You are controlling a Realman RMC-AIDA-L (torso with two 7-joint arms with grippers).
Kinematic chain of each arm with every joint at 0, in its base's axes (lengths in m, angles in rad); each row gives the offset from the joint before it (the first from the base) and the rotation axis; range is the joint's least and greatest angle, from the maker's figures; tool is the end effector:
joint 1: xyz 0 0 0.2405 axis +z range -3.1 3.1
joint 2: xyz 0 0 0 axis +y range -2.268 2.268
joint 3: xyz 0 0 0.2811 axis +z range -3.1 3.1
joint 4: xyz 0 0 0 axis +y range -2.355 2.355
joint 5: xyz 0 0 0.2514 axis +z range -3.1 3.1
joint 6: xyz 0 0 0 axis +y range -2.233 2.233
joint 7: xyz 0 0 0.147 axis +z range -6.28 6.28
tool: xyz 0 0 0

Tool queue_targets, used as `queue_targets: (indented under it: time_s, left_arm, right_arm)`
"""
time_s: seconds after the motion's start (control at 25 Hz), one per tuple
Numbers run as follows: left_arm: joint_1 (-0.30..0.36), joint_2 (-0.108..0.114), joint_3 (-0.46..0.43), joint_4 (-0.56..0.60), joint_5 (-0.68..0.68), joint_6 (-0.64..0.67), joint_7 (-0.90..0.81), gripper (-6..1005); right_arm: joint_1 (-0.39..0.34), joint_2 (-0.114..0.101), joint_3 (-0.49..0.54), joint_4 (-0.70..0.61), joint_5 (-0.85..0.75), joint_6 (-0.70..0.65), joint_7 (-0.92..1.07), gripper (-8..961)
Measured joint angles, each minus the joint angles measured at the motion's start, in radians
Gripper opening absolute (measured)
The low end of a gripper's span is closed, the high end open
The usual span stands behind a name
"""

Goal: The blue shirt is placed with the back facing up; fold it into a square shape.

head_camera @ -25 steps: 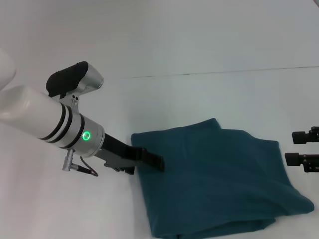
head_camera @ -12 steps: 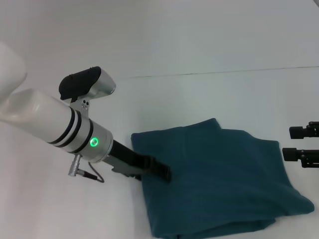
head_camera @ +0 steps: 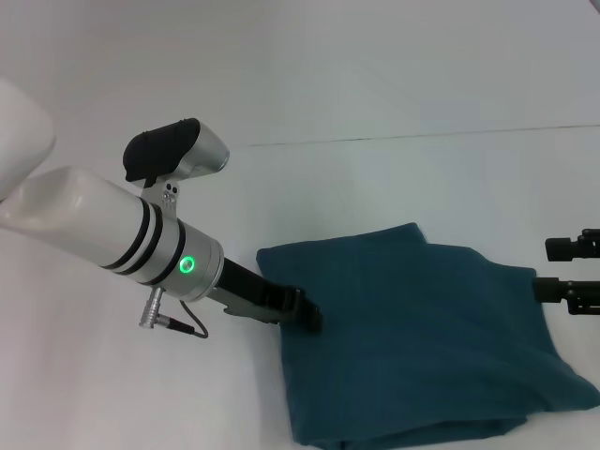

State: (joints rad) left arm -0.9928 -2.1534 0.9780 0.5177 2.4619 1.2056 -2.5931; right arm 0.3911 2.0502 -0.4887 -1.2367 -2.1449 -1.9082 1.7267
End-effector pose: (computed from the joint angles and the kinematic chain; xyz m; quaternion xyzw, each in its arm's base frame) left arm -0.1806 0.4525 -0.1214 -0.8425 -0.5327 0.0257 0.0757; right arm 0.3139 0.3254 0.1295 -0.9347 0.2576 0.1638 0.1823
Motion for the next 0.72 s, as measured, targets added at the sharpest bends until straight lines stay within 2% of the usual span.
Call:
queue_targets:
  time_s: [0.2, 0.44, 0.56, 0.72]
  left_arm:
    - [0.004, 0.001, 0.0, 0.002, 0.001, 0.003, 0.008, 376]
    - [0.006, 0.014, 0.0, 0.002, 0.012, 0.026, 0.022, 177]
    - [0.006, 0.038, -0.002, 0.006, 0.014, 0.046, 0.037, 58]
    - [0.006, 0.079, -0.005, 0.014, 0.038, 0.061, 0.049, 70]
  right_arm:
    - [0.001, 0.004, 0.017, 0.0, 0.0, 0.0, -0.005, 704]
    - [0.001, 0.007, 0.022, 0.0, 0.0, 0.0, -0.006, 703]
    - [0.001, 0.009, 0.025, 0.0, 0.0, 0.0, -0.007, 703]
    - [0.002, 0.011, 0.026, 0.0, 0.0, 0.0, -0.008, 703]
